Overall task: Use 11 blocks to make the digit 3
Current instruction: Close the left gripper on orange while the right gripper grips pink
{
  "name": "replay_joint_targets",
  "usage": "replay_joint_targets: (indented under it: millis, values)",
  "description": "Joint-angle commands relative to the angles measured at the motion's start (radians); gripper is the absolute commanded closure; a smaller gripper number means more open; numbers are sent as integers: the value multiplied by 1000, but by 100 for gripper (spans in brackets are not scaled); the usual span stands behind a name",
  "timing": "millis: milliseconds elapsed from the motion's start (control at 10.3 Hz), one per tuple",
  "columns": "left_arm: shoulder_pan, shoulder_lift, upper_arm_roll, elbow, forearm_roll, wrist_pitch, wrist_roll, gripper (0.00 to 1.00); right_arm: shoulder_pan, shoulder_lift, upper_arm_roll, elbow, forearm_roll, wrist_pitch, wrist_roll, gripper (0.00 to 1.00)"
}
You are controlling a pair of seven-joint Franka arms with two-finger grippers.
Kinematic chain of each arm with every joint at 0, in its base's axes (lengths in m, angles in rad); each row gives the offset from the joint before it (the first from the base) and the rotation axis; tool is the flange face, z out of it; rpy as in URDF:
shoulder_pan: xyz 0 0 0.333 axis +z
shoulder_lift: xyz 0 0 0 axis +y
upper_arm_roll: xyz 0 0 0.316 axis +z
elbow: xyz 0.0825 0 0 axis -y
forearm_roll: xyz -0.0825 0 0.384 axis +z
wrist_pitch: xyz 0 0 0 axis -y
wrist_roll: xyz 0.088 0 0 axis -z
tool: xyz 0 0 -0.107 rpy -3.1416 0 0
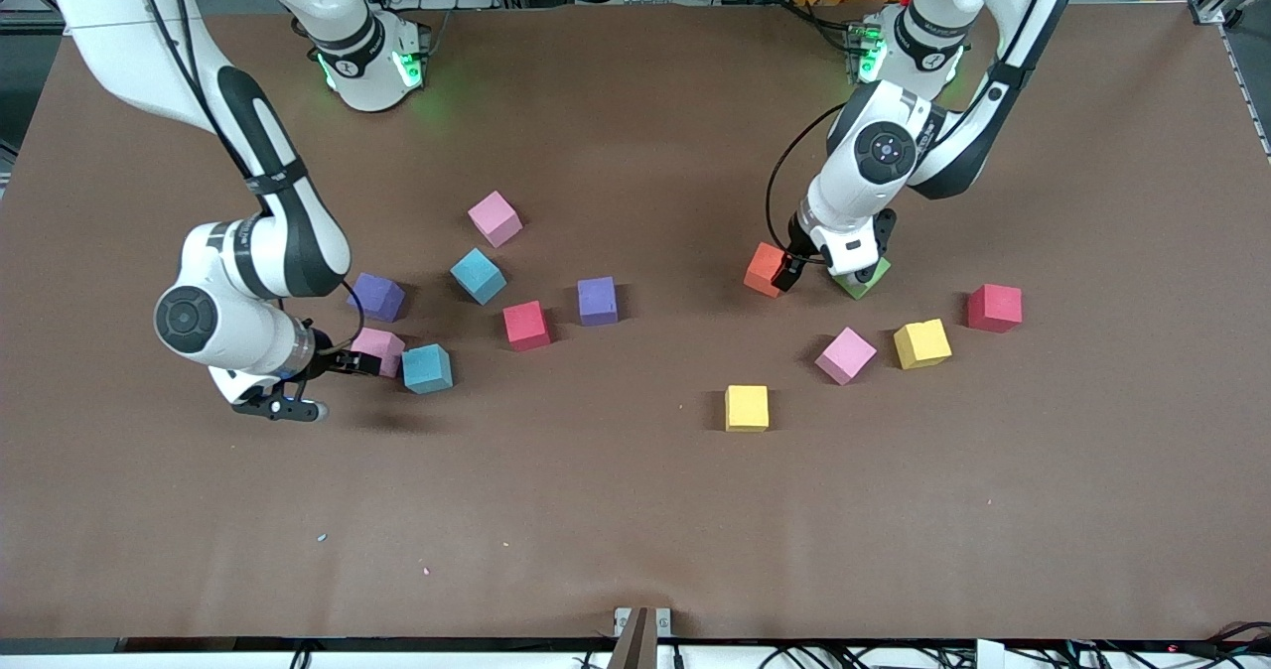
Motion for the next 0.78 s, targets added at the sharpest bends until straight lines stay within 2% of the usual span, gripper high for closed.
replay_joint_targets:
  millis: [0,389,681]
  values:
    - [-10,34,-3,8,29,28,-28,0,7,-13,-2,-32,9,11,26,0]
    - [-18,89,-3,40,42,34,-54,0,16,2,-2,-107,9,92,27,0]
    - [-17,113,-2,53,61,34,-74,0,16,19,-1,-110,9,92,29,0]
